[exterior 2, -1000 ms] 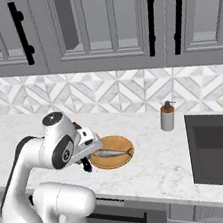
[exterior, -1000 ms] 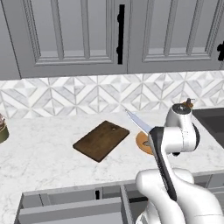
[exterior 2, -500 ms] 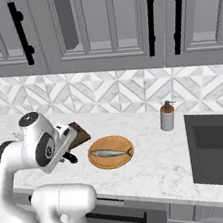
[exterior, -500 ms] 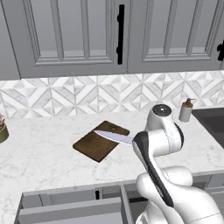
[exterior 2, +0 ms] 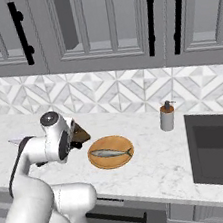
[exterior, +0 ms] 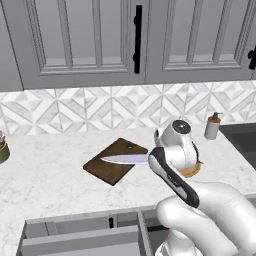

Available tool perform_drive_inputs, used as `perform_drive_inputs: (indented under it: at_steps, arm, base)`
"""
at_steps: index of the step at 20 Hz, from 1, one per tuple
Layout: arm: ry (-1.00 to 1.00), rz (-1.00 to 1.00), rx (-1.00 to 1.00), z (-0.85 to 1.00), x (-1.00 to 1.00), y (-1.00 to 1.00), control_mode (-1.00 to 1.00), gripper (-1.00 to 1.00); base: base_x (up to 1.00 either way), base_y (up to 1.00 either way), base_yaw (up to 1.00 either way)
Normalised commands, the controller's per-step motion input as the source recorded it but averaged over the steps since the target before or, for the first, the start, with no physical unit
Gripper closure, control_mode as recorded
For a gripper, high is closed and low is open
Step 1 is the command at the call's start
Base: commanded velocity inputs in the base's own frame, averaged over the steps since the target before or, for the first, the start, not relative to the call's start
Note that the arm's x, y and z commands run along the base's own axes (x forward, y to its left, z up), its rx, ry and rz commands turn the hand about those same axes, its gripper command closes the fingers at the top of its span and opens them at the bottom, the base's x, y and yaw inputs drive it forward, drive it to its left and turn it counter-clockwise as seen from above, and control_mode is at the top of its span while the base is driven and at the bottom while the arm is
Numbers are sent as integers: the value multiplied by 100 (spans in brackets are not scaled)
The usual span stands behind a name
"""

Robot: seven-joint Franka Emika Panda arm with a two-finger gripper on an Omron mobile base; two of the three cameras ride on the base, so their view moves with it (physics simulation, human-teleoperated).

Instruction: Pick up the knife from the drawer and place it on the cutting board. Then place the meat from the plate to the cutting board.

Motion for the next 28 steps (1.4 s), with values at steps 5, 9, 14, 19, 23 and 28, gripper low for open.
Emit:
perform_drive_inputs:
  at_steps: [5,9,14,19,23,28]
  arm:
    - [30,8,-17,3,100,65,-100,100]
    - [35,0,-16,0,100,60,-100,100]
    - [5,1,-3,-11,21,4,-100,100]
    - [2,14,-11,-50,37,-5,-100,100]
    - [2,17,-6,-34,53,-2,-100,100]
    - [1,13,-3,-21,75,0,-100,100]
  base:
    - [0,0,0]
    - [0,0,0]
    - [0,0,0]
    - [0,0,0]
    - [0,0,0]
    - [0,0,0]
